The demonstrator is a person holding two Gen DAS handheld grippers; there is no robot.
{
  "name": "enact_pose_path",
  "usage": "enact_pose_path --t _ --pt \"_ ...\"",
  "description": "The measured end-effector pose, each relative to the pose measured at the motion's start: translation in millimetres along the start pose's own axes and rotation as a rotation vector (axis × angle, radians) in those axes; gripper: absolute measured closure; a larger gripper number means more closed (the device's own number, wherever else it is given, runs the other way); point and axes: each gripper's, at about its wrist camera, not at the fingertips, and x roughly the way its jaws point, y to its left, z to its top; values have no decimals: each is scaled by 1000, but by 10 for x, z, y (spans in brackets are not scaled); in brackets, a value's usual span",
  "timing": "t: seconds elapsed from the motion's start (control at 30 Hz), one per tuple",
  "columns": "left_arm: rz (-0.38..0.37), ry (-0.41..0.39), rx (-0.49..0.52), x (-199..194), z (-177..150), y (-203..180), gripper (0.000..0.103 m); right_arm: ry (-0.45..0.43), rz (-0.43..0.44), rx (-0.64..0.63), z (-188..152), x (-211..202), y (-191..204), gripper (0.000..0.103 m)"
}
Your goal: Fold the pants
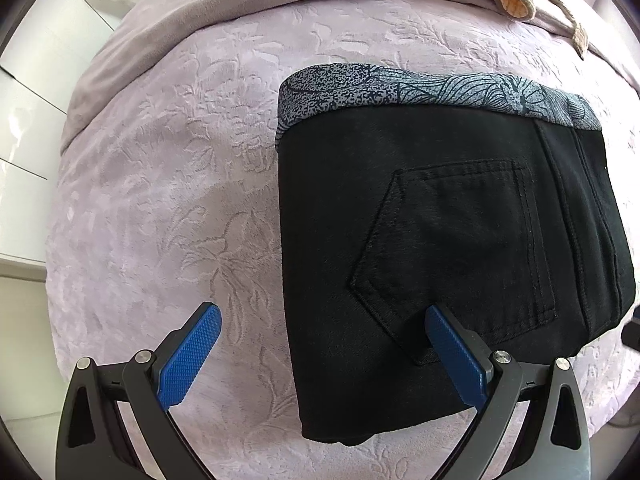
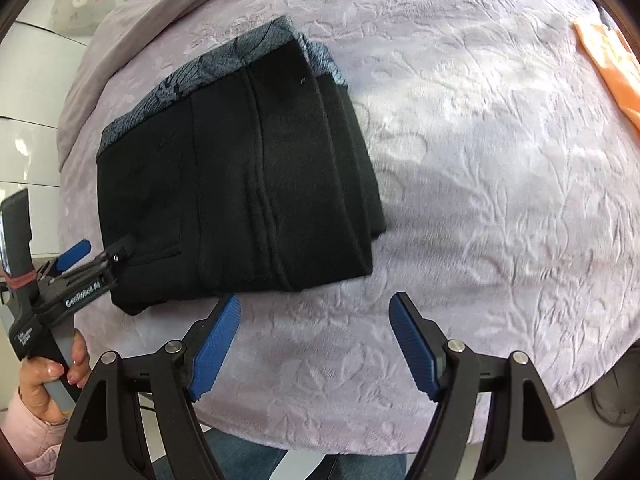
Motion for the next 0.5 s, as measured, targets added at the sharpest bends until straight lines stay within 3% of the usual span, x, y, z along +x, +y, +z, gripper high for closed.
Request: enact_pose_path --t 0.5 --pt "-72 40 -33 169 59 182 1 14 23 9 213 85 -146 23"
